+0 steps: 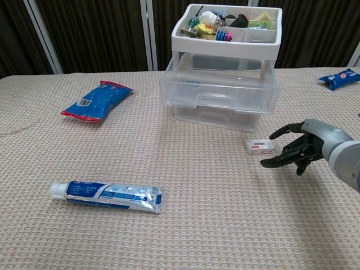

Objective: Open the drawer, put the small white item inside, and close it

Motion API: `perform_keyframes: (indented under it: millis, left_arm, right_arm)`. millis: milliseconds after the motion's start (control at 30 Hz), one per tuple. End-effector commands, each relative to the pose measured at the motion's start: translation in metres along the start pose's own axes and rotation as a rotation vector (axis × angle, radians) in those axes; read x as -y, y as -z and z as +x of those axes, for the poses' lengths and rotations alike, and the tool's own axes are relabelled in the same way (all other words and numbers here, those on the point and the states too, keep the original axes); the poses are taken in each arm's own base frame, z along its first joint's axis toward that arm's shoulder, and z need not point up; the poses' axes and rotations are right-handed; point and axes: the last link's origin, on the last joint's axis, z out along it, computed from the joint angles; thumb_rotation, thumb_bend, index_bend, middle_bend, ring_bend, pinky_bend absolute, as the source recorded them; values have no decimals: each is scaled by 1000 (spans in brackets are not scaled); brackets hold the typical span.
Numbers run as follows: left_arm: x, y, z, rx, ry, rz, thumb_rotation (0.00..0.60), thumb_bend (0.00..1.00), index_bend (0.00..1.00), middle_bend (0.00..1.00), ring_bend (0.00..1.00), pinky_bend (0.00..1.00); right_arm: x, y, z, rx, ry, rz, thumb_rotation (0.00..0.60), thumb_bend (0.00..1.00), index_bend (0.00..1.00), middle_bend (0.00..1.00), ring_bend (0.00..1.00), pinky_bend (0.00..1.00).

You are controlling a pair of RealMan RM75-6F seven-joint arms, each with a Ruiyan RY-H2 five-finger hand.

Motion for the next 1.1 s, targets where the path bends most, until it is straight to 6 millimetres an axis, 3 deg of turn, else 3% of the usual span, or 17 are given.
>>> perform_keyframes:
  millis: [33, 667, 1100]
  left_arm:
    - [0, 0, 0, 2, 1, 0, 600, 134, 87, 0, 0, 0]
    - [0, -1, -1, 12, 6, 9, 600, 136, 87, 0, 0, 0]
    - [-1, -2, -2, 19, 7, 13, 600, 135, 88, 0, 0, 0]
  right_arm:
    - [3, -3, -3, 11, -22, -8, 600, 86, 251, 791, 791, 610]
    - [5, -26, -7, -8, -51, -41, 600, 140, 246, 790, 791, 610]
    - [3, -36, -13, -25, -14, -55, 600, 173, 343, 806, 799, 610]
